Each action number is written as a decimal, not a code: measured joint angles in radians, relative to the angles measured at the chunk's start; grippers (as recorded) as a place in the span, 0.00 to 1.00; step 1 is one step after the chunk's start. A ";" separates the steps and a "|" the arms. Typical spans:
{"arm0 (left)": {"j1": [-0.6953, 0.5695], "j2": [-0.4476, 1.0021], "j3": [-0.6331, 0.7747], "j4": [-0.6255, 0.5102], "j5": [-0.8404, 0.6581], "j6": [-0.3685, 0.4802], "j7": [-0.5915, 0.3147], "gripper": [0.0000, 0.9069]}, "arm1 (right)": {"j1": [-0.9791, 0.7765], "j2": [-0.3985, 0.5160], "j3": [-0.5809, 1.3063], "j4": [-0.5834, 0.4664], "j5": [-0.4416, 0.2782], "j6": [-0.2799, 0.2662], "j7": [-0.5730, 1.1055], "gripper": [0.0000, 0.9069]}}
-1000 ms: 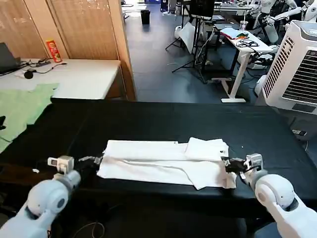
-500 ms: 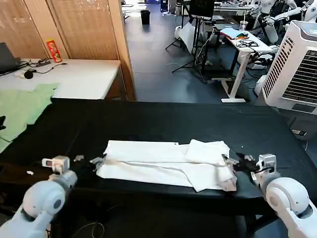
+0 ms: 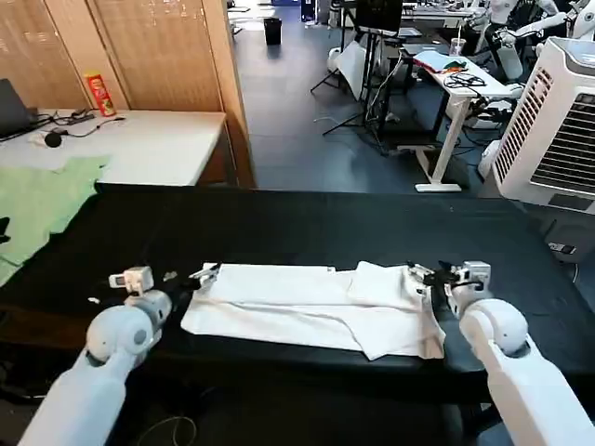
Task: Fold and organize the clothes.
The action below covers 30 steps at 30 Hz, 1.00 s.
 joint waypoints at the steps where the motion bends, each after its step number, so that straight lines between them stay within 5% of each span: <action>1: -0.007 -0.004 0.004 0.012 0.004 -0.001 0.004 0.97 | 0.002 0.008 -0.001 -0.007 -0.004 0.000 -0.001 0.81; 3: -0.022 -0.014 0.015 0.039 0.014 -0.004 0.008 0.91 | 0.002 0.019 -0.003 -0.014 -0.011 -0.001 -0.002 0.75; 5: -0.035 -0.024 0.021 0.063 0.035 -0.006 0.008 0.66 | 0.002 0.026 -0.005 -0.016 -0.015 -0.002 -0.003 0.61; 6: -0.041 -0.028 0.022 0.073 0.036 -0.009 0.009 0.51 | 0.001 0.028 -0.005 -0.017 -0.017 -0.002 -0.004 0.54; 7: -0.044 -0.029 0.022 0.079 0.036 -0.010 0.009 0.19 | -0.001 0.031 -0.005 -0.017 -0.019 -0.002 -0.004 0.30; 8: -0.045 -0.030 0.022 0.084 0.036 -0.013 0.008 0.13 | -0.002 0.032 -0.005 -0.017 -0.021 -0.002 -0.004 0.13; 13: -0.050 -0.036 0.029 0.103 0.070 -0.030 0.009 0.00 | -0.012 0.045 0.000 -0.015 -0.041 0.005 -0.001 0.04; 22: -0.043 -0.053 0.054 0.108 0.278 -0.106 0.033 0.00 | -0.025 0.076 0.008 -0.008 -0.080 0.058 0.040 0.03; 23: -0.043 -0.054 0.054 0.106 0.288 -0.110 0.031 0.11 | -0.029 0.077 0.012 -0.003 -0.079 0.059 0.030 0.06; 24: -0.043 -0.055 0.054 0.103 0.301 -0.119 0.032 0.97 | -0.031 0.077 0.014 0.001 -0.076 0.059 0.022 0.54; 25: -0.043 -0.055 0.053 0.100 0.308 -0.129 0.033 0.97 | -0.035 0.075 0.017 0.006 -0.070 0.055 0.010 0.97; 30: -0.045 -0.042 0.039 0.087 0.305 -0.150 0.042 0.97 | -0.061 0.051 0.034 0.048 -0.048 0.041 -0.031 0.97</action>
